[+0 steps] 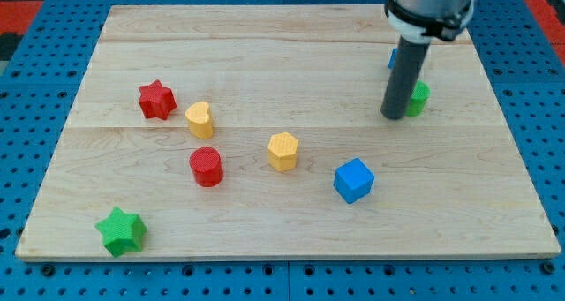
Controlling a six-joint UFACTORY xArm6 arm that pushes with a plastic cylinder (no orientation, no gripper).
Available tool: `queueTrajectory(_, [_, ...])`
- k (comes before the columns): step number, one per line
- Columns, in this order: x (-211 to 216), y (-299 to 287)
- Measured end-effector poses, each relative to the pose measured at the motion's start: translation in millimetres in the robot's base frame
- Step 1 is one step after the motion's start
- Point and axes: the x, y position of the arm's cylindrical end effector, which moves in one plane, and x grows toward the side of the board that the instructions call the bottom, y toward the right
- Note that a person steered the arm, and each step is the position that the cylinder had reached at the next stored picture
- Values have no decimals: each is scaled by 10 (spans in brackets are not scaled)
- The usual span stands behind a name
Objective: Move the blue cube to the bottom right side of the green circle
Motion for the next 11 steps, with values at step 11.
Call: queueTrajectory(11, [671,291])
